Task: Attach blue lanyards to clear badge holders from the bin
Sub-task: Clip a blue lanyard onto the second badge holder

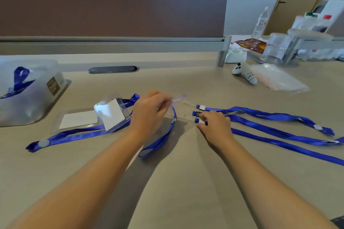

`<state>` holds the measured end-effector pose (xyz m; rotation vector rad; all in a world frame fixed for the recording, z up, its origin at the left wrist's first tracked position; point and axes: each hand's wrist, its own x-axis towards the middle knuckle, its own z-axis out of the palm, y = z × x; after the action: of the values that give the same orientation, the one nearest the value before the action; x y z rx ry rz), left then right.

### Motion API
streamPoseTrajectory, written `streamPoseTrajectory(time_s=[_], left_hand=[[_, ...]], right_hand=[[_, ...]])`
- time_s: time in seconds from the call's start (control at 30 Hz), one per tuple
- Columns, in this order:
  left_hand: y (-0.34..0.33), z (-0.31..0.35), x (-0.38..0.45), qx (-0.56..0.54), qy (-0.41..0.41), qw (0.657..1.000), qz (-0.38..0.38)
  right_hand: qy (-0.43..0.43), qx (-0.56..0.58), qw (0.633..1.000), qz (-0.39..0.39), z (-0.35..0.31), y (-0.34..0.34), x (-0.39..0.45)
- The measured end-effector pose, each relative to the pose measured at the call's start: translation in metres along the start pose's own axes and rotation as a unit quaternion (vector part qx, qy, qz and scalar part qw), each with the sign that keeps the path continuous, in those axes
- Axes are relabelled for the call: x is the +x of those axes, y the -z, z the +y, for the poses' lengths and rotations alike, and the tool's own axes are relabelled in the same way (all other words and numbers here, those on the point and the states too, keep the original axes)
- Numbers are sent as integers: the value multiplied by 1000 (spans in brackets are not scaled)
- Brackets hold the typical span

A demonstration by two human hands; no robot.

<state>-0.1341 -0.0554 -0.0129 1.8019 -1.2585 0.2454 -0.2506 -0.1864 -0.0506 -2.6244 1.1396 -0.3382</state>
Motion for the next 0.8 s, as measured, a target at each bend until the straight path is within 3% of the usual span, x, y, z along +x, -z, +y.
streamPoseTrajectory(time_s=[0.27,0.53,0.67,0.8], left_hand=[[-4,-2,-3,19,10,1000,18],[5,2,-6,11,44,997,58],[12,5,-5,-14,88,992,89],[18,8,-5,-20,117,990,77]], right_hand=[[14,-10,999,-30,-5,-5,4],[10,199,979,-35,-16,9,-11],[-20,394,919,-24,-30,21,-14],[22,406,914,-12,-46,37,-16]])
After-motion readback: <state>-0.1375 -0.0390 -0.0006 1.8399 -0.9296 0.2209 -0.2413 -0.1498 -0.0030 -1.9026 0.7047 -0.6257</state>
